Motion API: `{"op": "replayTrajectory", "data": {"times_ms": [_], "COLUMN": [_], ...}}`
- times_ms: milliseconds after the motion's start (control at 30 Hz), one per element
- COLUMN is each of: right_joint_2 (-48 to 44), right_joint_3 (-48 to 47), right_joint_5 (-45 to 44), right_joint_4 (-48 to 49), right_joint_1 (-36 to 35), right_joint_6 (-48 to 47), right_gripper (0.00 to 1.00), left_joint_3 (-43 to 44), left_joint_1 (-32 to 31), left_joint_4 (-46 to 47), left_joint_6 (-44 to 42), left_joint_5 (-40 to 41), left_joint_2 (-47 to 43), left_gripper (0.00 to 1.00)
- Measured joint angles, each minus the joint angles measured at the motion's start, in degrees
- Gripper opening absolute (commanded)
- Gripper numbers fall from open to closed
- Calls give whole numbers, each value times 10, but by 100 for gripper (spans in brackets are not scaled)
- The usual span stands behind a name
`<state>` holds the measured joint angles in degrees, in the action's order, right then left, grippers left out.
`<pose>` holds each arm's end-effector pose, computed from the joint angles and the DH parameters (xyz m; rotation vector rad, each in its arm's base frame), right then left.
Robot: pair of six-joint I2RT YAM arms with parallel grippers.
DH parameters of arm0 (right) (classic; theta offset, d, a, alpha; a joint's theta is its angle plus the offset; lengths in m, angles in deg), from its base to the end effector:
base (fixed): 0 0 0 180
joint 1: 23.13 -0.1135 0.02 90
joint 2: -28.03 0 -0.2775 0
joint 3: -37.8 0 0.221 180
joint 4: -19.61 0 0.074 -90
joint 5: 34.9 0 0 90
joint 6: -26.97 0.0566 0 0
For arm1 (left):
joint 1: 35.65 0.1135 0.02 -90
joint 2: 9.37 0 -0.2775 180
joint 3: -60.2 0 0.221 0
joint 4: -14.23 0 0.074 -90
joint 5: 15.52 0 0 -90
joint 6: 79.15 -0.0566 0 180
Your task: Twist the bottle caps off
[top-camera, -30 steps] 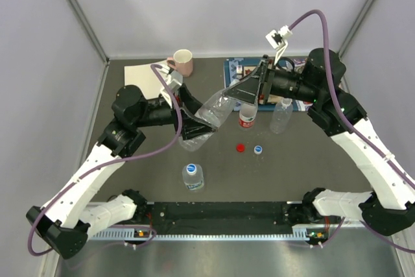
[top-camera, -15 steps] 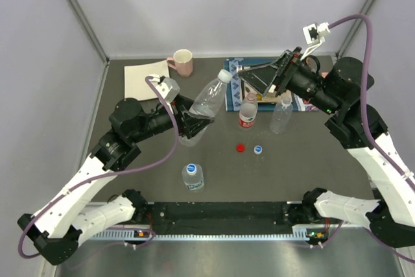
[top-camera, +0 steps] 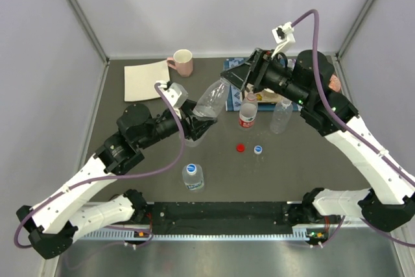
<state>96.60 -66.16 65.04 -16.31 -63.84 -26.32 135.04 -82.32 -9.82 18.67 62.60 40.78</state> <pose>0.1669 0.1565 0.4986 -0.2063 1.6989 1.1722 0.1098 -0.1334 0.4203 0.7014 1.4750 -0.9022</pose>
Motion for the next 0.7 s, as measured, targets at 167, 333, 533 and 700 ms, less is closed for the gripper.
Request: {"op": "replayTrajectory", "data": {"times_ms": [167, 333, 533, 700], "right_joint_2": [7, 7, 9, 9], "right_joint_3": [0, 0, 2, 5], "right_joint_5": [-3, 1, 7, 23], "right_joint_4": [0, 3, 9, 17], "right_joint_1": [-12, -18, -19, -17], "right_joint_6": [1, 5, 11, 5], "right_gripper": [56, 29, 0, 0], "left_joint_3": [-4, -7, -7, -11], "left_joint_1": [-4, -7, -7, -6], "left_joint_4": [0, -3, -5, -2], "left_joint_6": [-6, -8, -7, 0], "left_joint_5": [12, 18, 23, 12], "left_joint_2": [0, 0, 0, -4], "left_gripper": [45, 45, 46, 48]}}
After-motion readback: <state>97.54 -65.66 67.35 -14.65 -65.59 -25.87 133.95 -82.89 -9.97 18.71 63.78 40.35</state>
